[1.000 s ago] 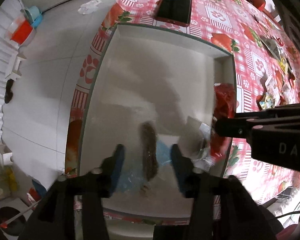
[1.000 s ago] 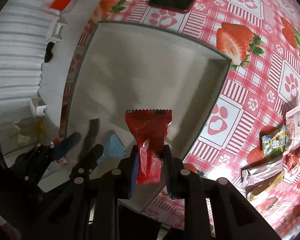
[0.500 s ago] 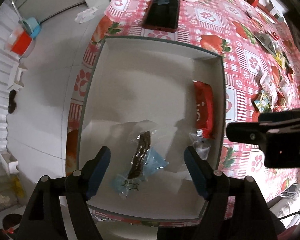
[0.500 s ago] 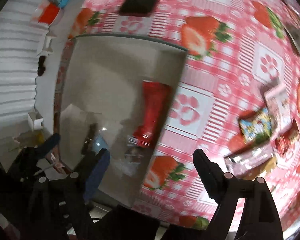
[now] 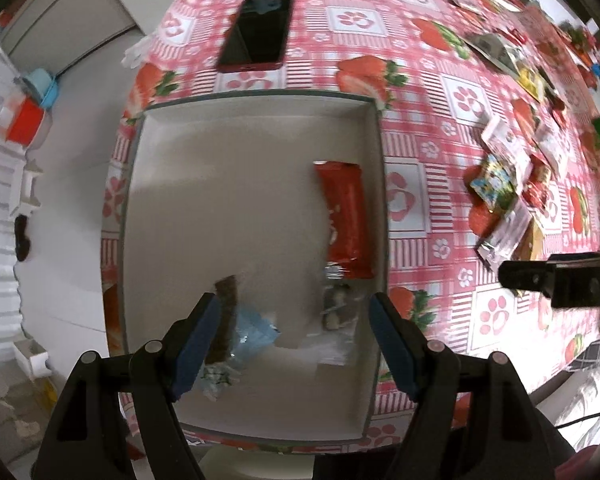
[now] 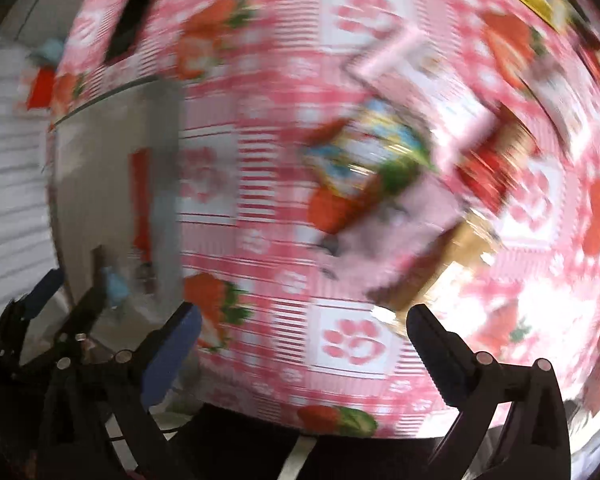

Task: Organize snacks
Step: 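Place the dark bar and red wrapper into the white tray, opening both grippers, then move right gripper onto the yellow bar while left gripper approaches the pink bar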

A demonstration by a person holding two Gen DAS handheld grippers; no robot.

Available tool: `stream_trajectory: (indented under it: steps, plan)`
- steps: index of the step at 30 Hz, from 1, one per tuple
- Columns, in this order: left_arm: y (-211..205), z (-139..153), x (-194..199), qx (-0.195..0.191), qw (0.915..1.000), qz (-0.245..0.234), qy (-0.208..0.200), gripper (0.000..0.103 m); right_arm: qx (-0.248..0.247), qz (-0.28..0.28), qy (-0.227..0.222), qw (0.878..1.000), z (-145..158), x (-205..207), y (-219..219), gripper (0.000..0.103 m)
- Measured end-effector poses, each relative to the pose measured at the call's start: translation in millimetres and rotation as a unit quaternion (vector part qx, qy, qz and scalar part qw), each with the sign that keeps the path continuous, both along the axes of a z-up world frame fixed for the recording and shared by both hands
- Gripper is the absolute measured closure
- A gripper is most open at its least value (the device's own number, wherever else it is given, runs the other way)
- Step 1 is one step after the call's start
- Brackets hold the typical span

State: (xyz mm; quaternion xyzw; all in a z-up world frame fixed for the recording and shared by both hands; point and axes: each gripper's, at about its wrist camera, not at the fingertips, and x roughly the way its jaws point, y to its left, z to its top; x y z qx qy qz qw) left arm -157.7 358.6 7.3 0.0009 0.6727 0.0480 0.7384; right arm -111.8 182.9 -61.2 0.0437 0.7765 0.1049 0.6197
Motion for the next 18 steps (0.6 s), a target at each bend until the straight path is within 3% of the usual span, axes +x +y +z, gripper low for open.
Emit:
stream_trajectory:
  steps: [4, 12, 18]
  plan:
    - [-11.4, 0.6, 1.9, 0.001, 0.9999, -0.015, 0.003, 0.023, -0.026, -0.06, 0.019, 0.998, -18.7, -6.7, -46.8, 0.0]
    - [-43.7, 2.8, 8.7, 0.004, 0.9981, -0.061, 0.007, 0.023, -0.07, -0.175, 0.032, 0.982, -40.6, -11.6, -117.8, 0.0]
    - [-72.3, 1.9, 14.0, 0.011, 0.995, -0.099, 0.012, 0.023, -0.072, -0.182, 0.021, 0.98, -50.5, 8.6, -122.2, 0.0]
